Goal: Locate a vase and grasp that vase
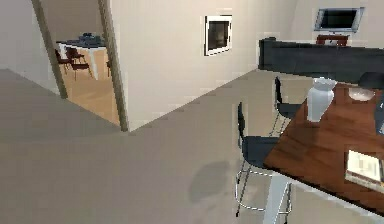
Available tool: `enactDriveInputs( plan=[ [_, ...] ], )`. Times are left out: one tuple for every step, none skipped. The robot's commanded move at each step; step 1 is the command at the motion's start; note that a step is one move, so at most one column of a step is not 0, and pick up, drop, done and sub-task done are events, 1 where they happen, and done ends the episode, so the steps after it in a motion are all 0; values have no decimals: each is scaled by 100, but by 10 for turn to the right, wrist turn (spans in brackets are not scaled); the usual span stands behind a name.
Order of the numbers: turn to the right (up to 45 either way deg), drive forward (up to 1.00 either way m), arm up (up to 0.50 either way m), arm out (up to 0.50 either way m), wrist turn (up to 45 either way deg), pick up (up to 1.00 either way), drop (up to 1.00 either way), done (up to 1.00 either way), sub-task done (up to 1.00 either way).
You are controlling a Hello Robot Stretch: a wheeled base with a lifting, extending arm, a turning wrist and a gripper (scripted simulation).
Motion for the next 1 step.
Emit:
enactDriveInputs(
  plan=[
    [30, 0, 0, 0, 0, 0, 0, 0, 0]
  ],
)
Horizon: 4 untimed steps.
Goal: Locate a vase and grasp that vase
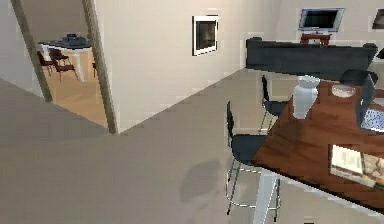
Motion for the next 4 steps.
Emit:
enactDriveInputs(
  plan=[
    [0, 70, 0, 0, 0, 0, 0, 0, 0],
    [-360, 0, 0, 0, 0, 0, 0, 0, 0],
    [450, 0, 0, 0, 0, 0, 0, 0, 0],
    [450, 0, 0, 0, 0, 0, 0, 0, 0]
  ],
)
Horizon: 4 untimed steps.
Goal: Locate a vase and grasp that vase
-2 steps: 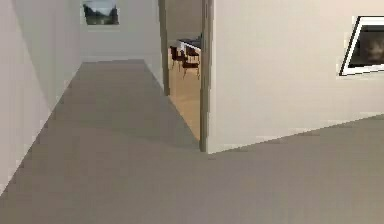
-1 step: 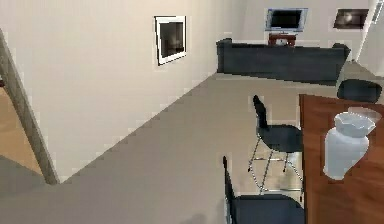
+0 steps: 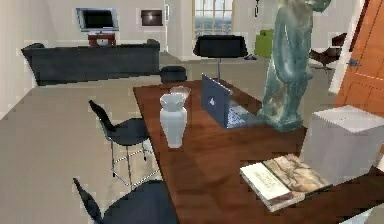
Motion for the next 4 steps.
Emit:
enactDriveInputs(
  plan=[
    [330, 0, 0, 0, 0, 0, 0, 0, 0],
    [0, 15, 0, 0, 0, 0, 0, 0, 0],
    [-450, 0, 0, 0, 0, 0, 0, 0, 0],
    [-450, 0, 0, 0, 0, 0, 0, 0, 0]
  ],
)
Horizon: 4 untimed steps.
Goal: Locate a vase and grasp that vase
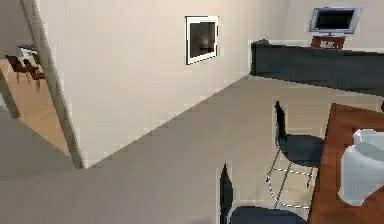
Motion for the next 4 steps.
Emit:
enactDriveInputs(
  plan=[
    [-390, 0, 0, 0, 0, 0, 0, 0, 0],
    [0, 0, 50, 0, 0, 0, 0, 0, 0],
    [0, 0, 38, 0, 0, 0, 0, 0, 0],
    [0, 0, 0, 50, 0, 0, 0, 0, 0]
  ],
)
